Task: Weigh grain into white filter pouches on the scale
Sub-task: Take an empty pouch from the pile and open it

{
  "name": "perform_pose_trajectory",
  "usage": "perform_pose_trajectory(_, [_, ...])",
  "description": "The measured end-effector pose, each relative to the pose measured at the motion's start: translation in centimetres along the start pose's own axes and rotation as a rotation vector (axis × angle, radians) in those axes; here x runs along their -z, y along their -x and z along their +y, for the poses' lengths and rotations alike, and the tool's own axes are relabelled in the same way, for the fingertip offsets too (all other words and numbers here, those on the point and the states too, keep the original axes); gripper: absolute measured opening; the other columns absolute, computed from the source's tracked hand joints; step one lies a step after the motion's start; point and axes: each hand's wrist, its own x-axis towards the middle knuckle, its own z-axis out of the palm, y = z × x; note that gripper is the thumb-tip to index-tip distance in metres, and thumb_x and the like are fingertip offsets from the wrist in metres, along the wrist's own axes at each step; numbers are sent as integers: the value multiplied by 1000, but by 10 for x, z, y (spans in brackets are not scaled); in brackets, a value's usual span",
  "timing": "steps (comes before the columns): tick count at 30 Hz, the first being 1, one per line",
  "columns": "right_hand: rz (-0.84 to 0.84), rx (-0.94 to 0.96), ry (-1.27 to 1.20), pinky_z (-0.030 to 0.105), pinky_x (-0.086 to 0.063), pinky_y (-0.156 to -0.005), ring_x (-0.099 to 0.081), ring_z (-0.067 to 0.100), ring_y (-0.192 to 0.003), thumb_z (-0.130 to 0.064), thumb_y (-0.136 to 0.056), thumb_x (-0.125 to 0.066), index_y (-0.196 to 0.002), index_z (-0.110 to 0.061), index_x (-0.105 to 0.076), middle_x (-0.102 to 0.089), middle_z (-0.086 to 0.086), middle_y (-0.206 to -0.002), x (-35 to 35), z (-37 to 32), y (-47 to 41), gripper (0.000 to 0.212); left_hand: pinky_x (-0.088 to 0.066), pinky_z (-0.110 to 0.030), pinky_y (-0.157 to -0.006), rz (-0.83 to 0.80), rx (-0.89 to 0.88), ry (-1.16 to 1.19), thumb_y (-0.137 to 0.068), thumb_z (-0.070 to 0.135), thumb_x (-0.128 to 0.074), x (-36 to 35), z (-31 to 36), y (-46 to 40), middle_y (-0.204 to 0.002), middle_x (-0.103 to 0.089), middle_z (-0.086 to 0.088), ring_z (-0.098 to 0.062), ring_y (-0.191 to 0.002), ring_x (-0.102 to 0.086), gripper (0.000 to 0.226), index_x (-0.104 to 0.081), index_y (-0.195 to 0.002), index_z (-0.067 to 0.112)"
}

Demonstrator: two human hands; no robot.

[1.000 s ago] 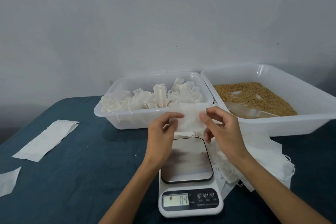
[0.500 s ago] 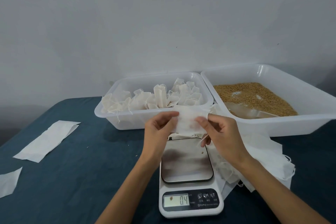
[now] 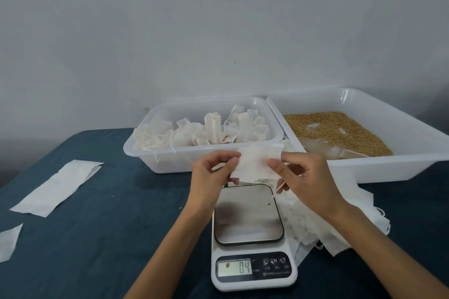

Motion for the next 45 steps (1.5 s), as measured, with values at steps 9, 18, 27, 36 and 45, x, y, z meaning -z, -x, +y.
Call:
perform_pose_trajectory(9, [-198, 93, 153, 25, -43, -41, -70, 10, -50, -37, -100, -60, -62, -9, -57, -49, 10, -47, 22, -10, -8, 48, -58, -25, -72, -111, 178, 45, -96, 1, -70, 4, 3, 1, -90, -74, -5, -17, -75, -64, 15, -83, -95, 9])
perform_pose_trajectory(18, [-421, -141, 181, 25, -44, -38, -71, 23, -48, -63, -95, -54, -70, -16, -58, -51, 16, -54, 26, -29, -29, 53, -39, -31, -115, -463, -93, -407, -76, 36, -88, -8, 8, 19, -143, -59, 16, -2, -139, -50, 81, -48, -145, 49])
perform_pose_trajectory(27, [-87, -210, 229, 30, -51, -49, -67, 22, -51, -46, -94, -63, -91, -23, -77, -77, 3, -80, 87, -18, -62, 28, -56, -22, -85, -336, -76, -307, -88, 13, -75, -15, -4, 21, -107, -75, 5, -11, -103, -71, 30, -66, -112, 30])
perform_pose_trajectory(36, [-543, -675, 1146, 27, -48, -91, -61, 18, -104, -29, -90, -74, -125, -13, -66, -67, 4, -122, 171, 85, -84, 40, -56, -21, -83, -334, -35, -209, -80, 30, -81, -19, -2, 24, -107, -76, 5, -12, -102, -73, 36, -67, -112, 21])
perform_pose_trajectory(45, [-388, -619, 1166, 34, -44, -74, -54, 21, -83, -24, -94, -70, -107, -6, -57, -65, 14, -105, 189, 104, -103, 25, -58, -22, -87, -304, -14, -129, -75, 50, -82, -20, 1, 25, -109, -78, 2, -16, -108, -74, 30, -73, -102, 40])
